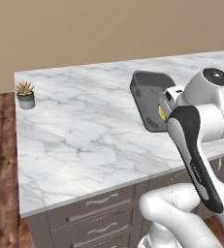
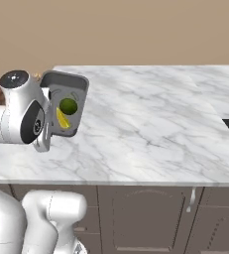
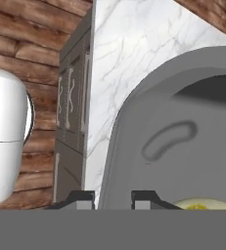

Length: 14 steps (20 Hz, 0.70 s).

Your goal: Take the lemon wedge and lime out of the freezer and place them in the tupperware container on the counter. Then put the tupperware containing the vegetables back in the freezer.

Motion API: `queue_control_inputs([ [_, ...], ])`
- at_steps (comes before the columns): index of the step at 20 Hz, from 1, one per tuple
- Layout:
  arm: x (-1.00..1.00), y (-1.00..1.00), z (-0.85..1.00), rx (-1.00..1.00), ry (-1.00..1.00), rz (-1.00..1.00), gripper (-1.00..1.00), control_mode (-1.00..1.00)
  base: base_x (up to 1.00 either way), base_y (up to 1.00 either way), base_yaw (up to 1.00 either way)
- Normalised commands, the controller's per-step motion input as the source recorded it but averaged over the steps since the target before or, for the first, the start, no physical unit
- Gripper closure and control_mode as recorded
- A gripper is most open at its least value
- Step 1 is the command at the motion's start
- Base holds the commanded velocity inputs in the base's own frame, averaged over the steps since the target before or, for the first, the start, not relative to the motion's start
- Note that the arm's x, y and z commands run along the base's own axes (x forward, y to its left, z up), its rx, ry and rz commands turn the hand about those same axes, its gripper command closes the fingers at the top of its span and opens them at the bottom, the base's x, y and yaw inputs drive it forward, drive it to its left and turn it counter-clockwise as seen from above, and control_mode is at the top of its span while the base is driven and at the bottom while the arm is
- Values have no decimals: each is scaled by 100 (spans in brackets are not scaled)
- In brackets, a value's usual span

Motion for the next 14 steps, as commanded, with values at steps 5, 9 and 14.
queue_control_inputs([
  [5,0,0,0,0,0,0,100,100,-17,0,2],
  [9,0,0,0,0,0,0,100,100,-84,0,14],
  [14,0,0,0,0,0,0,100,100,-33,31,38],
])
